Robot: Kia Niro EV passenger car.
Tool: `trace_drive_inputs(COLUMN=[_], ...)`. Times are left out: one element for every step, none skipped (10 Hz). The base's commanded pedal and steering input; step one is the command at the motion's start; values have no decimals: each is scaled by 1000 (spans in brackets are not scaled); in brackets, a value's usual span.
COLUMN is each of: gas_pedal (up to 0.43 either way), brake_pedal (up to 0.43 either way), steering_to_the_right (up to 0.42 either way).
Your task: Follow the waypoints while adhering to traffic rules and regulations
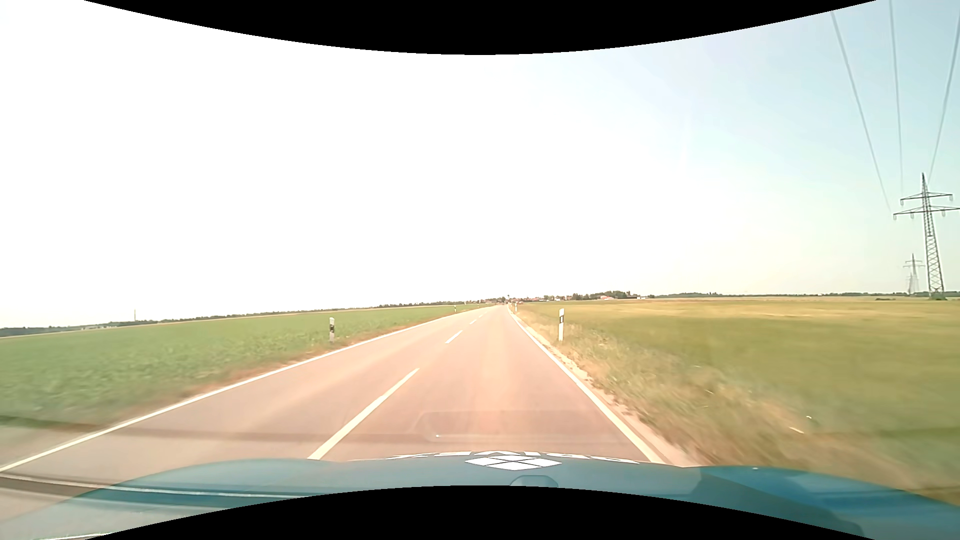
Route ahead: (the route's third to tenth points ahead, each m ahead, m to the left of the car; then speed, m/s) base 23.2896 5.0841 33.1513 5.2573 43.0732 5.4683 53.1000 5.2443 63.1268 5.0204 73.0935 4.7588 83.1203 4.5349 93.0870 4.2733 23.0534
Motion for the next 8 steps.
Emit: trace_drive_inputs(gas_pedal=[228, 228, 228, 228, 228, 228, 228, 228], brake_pedal=[0, 0, 0, 0, 0, 0, 0, 0], steering_to_the_right=[-2, -2, -2, -2, -2, -1, 0, 0])
